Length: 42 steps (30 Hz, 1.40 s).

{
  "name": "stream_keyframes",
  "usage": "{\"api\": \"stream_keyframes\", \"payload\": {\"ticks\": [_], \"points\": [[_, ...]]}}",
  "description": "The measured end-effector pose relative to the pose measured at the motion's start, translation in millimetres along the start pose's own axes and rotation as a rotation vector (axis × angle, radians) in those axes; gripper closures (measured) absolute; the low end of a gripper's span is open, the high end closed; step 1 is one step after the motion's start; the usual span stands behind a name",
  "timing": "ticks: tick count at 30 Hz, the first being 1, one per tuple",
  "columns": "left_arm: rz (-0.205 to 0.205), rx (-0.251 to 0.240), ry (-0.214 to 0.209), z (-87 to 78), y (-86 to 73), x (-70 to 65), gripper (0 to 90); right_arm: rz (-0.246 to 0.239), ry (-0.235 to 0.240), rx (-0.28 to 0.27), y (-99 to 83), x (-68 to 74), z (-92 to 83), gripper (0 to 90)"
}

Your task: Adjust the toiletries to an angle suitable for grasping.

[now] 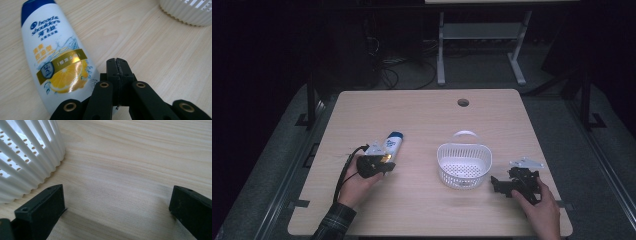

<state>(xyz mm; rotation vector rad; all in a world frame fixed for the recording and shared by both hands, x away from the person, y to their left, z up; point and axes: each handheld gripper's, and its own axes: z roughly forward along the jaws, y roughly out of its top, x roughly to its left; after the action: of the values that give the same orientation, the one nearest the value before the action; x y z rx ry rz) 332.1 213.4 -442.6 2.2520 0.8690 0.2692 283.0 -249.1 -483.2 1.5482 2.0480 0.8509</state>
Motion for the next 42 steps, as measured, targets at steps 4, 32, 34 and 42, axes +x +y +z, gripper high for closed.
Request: {"api": "stream_keyframes", "payload": {"ticks": [4,32,34,42], "points": [[-0.01,-0.002,0.016,-5.6,-4.3,4.7,89.9,0.0,0.0,0.0,-0.1,0.0,0.0,0.0],[-0.037,-0.035,0.07,-28.5,-16.7,19.5,82.5,0.001,0.0,-0.001,-0.2,0.0,-0.1,0.0],[-0.032,-0.04,0.068,-31.3,-14.9,20.3,78.5,0.0,0.0,-0.002,-0.2,0.0,-0.1,0.0],[-0.036,-0.054,0.076,-38.4,-10.3,25.6,63.5,0.001,0.001,-0.001,-0.2,0.0,-0.1,0.0]]}}
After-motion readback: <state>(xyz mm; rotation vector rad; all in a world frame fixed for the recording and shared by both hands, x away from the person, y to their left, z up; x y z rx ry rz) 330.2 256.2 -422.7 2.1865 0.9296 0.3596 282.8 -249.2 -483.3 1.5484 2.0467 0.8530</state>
